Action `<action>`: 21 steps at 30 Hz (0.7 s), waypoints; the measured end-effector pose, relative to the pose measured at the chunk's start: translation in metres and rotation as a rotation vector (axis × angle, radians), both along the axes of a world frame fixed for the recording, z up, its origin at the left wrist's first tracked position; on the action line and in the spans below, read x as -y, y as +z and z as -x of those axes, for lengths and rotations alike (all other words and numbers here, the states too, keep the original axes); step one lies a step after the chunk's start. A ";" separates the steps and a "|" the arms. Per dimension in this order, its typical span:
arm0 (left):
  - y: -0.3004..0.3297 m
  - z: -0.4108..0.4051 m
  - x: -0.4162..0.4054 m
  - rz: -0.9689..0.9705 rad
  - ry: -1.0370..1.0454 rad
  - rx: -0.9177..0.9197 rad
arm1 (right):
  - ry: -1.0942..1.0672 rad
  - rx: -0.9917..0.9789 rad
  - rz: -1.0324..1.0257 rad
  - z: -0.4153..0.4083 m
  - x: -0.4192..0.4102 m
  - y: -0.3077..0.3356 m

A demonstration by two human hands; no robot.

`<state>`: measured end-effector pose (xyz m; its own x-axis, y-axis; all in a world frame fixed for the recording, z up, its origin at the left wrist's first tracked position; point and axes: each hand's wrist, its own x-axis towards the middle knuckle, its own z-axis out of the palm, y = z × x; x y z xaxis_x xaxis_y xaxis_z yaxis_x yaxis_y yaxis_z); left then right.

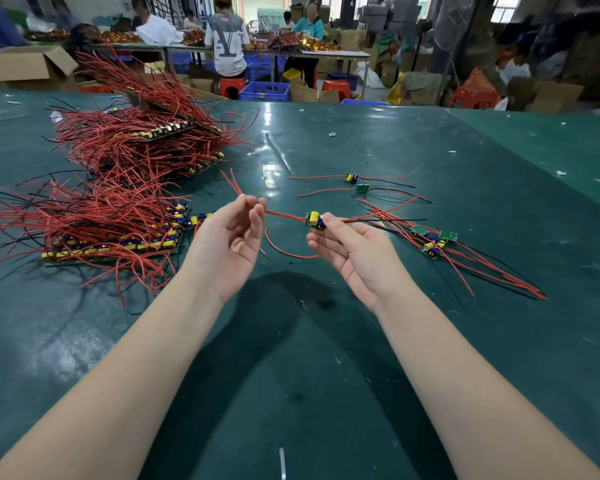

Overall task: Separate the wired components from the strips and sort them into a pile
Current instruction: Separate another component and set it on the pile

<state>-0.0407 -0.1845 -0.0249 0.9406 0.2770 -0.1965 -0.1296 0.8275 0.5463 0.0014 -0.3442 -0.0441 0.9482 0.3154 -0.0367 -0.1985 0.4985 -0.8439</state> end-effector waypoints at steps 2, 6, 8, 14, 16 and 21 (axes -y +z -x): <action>0.000 -0.001 0.000 -0.030 0.014 0.008 | 0.006 0.003 0.000 0.000 0.000 0.000; 0.001 -0.002 -0.009 0.003 0.055 0.005 | 0.005 -0.007 0.004 0.000 0.000 0.000; 0.001 0.000 -0.013 0.020 0.037 -0.002 | 0.009 -0.007 0.008 0.000 0.000 0.000; 0.001 -0.002 -0.013 -0.034 0.045 -0.025 | 0.014 -0.004 0.025 -0.001 0.000 -0.002; 0.000 -0.003 -0.014 -0.080 0.040 -0.043 | 0.013 0.002 0.030 -0.001 0.000 -0.002; 0.001 -0.002 -0.016 -0.096 0.091 -0.036 | -0.001 -0.007 0.029 -0.001 -0.001 -0.002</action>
